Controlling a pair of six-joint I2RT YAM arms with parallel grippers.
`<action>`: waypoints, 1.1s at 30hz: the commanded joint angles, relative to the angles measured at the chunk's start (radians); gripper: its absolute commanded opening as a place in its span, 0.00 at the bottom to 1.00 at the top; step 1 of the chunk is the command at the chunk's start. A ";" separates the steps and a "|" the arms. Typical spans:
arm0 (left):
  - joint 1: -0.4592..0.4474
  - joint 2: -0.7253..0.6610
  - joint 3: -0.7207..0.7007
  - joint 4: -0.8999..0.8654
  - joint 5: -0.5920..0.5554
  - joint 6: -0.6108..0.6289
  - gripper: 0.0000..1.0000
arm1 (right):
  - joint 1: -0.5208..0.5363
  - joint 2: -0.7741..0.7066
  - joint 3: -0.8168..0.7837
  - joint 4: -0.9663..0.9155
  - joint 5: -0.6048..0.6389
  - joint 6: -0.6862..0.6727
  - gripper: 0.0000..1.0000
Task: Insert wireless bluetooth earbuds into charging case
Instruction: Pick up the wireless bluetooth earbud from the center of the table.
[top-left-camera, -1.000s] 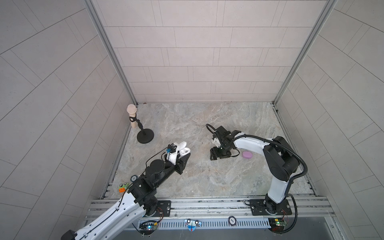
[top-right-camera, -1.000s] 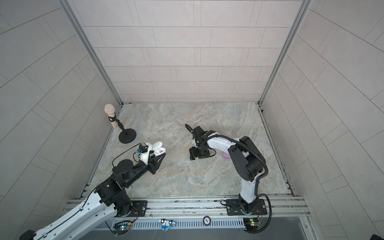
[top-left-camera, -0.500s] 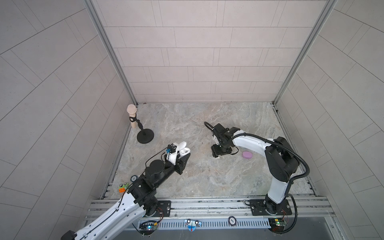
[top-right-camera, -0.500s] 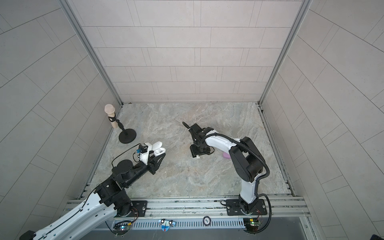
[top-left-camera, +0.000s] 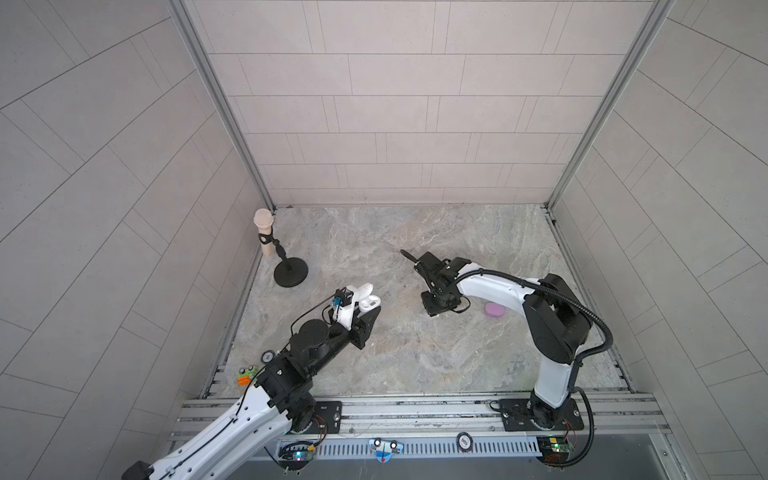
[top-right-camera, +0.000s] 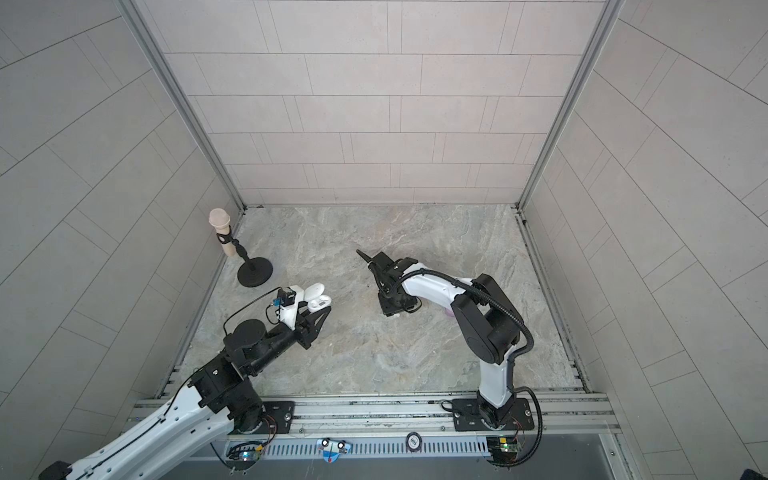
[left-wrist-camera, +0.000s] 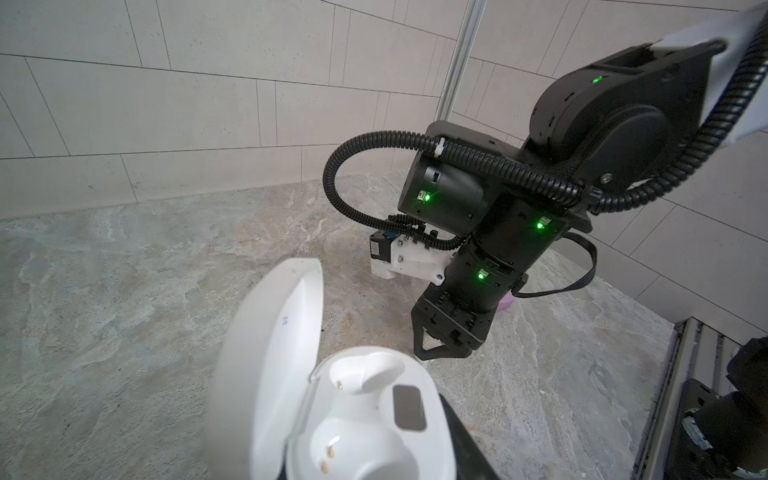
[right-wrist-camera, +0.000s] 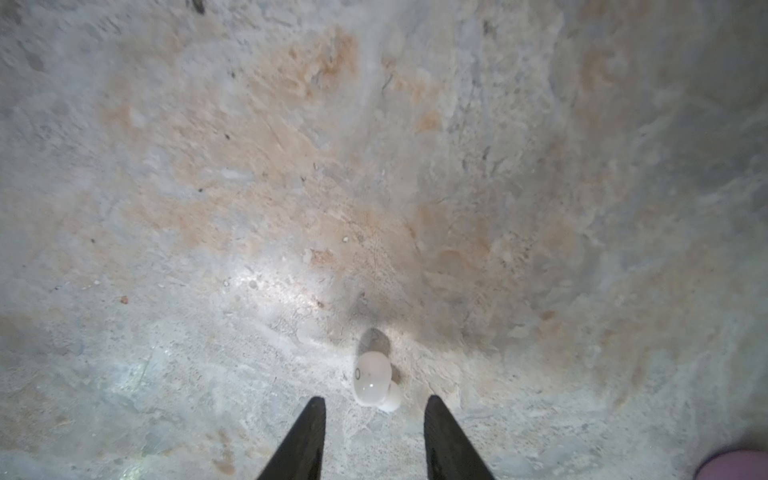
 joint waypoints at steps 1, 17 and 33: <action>0.004 -0.015 0.004 0.018 0.007 0.001 0.13 | 0.003 0.030 0.018 -0.011 0.018 0.014 0.41; 0.004 -0.017 0.003 0.018 0.006 -0.001 0.13 | 0.027 0.074 0.018 0.003 0.056 0.023 0.32; 0.004 0.036 0.030 0.010 0.029 0.014 0.13 | 0.023 0.042 -0.008 0.012 0.060 0.031 0.13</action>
